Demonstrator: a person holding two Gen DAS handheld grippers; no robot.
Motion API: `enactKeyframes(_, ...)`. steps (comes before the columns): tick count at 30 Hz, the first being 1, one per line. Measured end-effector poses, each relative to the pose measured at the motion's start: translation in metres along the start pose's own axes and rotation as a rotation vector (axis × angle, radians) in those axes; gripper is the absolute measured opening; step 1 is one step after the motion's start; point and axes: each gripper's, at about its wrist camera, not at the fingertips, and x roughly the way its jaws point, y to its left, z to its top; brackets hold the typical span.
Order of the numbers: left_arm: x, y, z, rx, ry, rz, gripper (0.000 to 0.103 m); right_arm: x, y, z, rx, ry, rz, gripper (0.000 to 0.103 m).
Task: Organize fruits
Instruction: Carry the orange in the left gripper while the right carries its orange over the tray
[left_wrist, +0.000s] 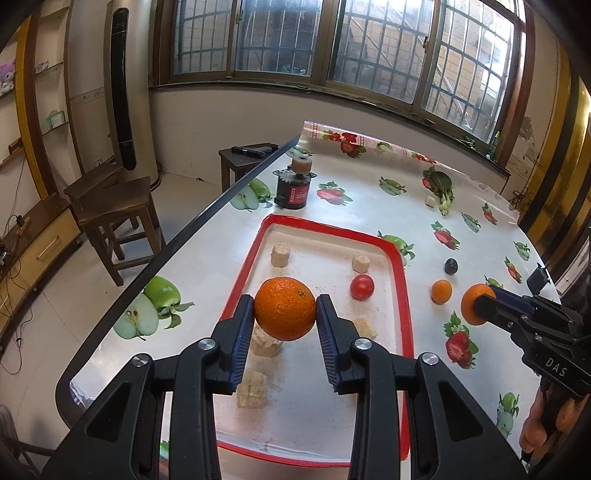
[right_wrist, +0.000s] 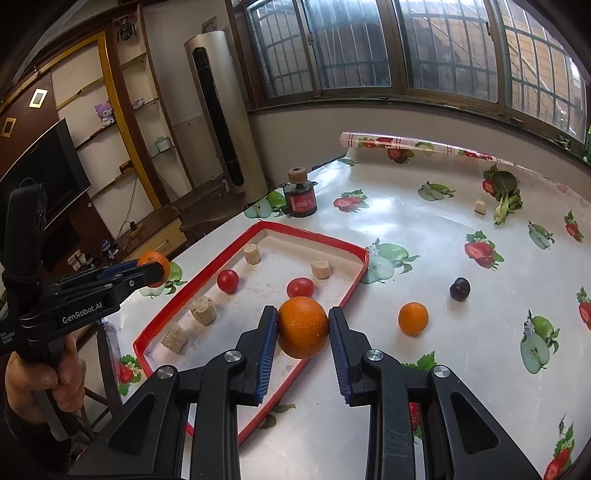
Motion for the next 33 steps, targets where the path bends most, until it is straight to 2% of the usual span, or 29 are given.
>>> enactKeyframes(16,-0.01,0.014,-0.008,-0.02,-0.008,0.001,0.032,0.01,0.027,0.001,-0.028,0.003,0.033,0.029)
enactKeyframes(25,-0.006,0.006,-0.037,-0.002,0.039,-0.037,0.032,0.01,0.035,-0.014,-0.029,0.021,0.039,0.029)
enactKeyframes(33,0.005,-0.006,-0.06,0.008,0.093,-0.075,0.032,0.025,0.035,-0.024,-0.02,0.06,0.032,0.029)
